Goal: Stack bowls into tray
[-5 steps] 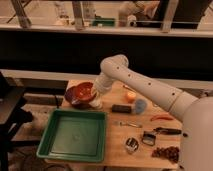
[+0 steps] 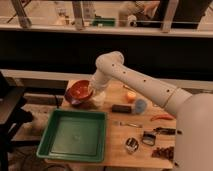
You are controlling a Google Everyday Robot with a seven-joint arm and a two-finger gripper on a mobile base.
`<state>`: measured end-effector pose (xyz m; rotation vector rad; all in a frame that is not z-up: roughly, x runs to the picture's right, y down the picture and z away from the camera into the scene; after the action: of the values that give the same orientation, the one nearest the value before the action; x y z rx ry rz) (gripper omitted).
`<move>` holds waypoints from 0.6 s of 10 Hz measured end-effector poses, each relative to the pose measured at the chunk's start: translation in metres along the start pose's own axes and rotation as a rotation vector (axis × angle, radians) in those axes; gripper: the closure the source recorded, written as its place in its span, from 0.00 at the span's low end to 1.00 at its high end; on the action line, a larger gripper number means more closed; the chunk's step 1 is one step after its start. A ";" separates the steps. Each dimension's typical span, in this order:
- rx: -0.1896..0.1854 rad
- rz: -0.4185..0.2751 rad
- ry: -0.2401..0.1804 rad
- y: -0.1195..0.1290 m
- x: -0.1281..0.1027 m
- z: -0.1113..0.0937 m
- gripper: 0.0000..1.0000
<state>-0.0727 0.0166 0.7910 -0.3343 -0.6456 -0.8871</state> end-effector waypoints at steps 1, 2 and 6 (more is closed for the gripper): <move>0.002 -0.009 -0.004 -0.004 -0.001 0.002 1.00; 0.003 -0.023 -0.010 -0.010 -0.003 0.004 1.00; 0.014 -0.047 -0.053 -0.021 -0.002 0.023 1.00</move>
<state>-0.0996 0.0170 0.8069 -0.3321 -0.7105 -0.9201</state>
